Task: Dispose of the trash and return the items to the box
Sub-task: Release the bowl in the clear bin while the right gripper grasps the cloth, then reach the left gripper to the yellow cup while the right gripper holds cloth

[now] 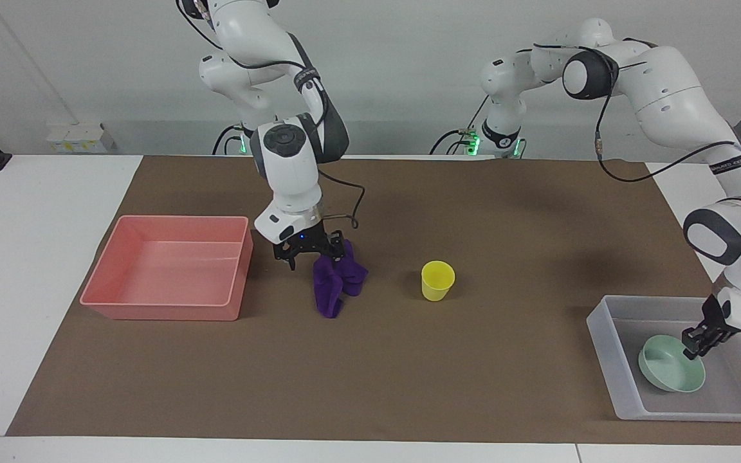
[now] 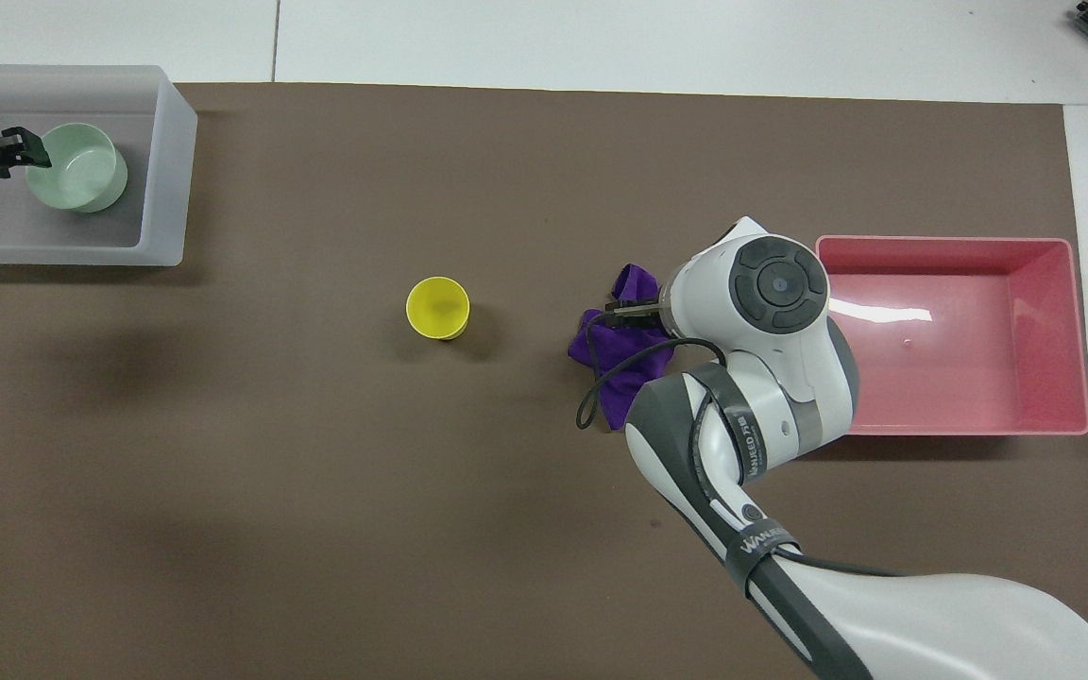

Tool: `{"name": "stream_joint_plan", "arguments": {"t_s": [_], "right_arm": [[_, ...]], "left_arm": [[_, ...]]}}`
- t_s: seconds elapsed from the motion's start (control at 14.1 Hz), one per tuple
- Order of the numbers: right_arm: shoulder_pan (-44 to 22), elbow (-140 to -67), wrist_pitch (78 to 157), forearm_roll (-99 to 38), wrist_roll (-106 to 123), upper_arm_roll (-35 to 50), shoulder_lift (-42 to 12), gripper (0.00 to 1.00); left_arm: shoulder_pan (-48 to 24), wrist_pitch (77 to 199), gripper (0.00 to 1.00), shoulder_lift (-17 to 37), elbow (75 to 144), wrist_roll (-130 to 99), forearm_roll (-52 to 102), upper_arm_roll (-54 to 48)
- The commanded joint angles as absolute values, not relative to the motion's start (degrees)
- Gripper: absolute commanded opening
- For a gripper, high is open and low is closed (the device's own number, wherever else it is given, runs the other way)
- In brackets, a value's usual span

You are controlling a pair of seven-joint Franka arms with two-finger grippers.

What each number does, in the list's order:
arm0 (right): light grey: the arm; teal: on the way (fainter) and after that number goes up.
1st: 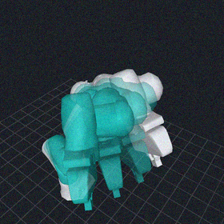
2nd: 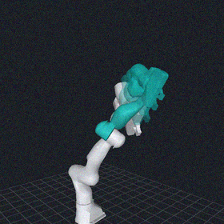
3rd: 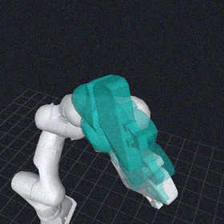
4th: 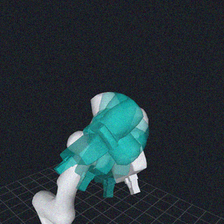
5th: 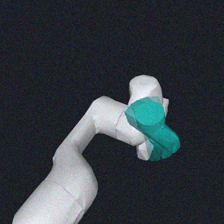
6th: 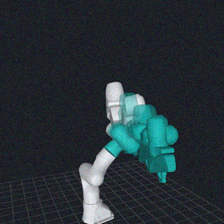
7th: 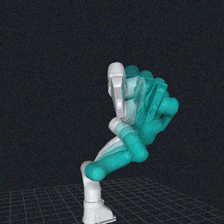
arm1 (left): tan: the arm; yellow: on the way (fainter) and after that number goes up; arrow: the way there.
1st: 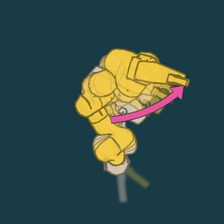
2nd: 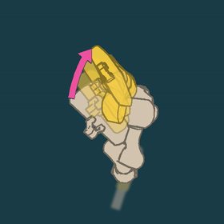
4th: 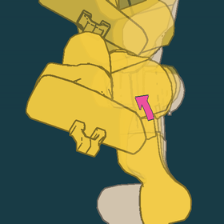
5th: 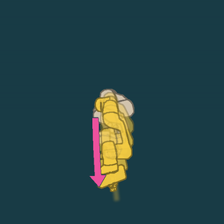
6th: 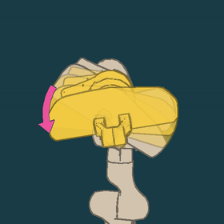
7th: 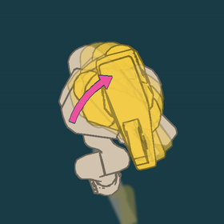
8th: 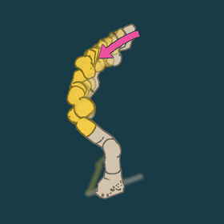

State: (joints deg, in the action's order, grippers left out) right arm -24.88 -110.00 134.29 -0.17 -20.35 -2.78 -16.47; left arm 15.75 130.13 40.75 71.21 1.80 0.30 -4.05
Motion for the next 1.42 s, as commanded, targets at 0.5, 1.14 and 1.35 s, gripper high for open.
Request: {"name": "stream_joint_plan", "arguments": {"t_s": [0.5, 1.14, 1.35], "right_arm": [[-25.4, -116.8, 143.5, -1.1, -19.3, -1.3, -17.3, 1.00], [-26.8, -116.1, 141.1, -1.1, -25.0, -1.3, -17.1, 0.00], [-26.5, -113.6, 135.8, -1.2, -26.4, -1.3, -14.6, 0.00]], "left_arm": [[1.4, 123.9, 1.00, 15.7, 93.7, 1.3, 0.4, -3.6], [-17.0, 127.3, 1.00, 14.1, 102.4, -10.8, 0.4, -3.6], [-21.1, 133.9, 0.94, 14.6, 108.2, -14.1, 0.4, -3.6]]}}
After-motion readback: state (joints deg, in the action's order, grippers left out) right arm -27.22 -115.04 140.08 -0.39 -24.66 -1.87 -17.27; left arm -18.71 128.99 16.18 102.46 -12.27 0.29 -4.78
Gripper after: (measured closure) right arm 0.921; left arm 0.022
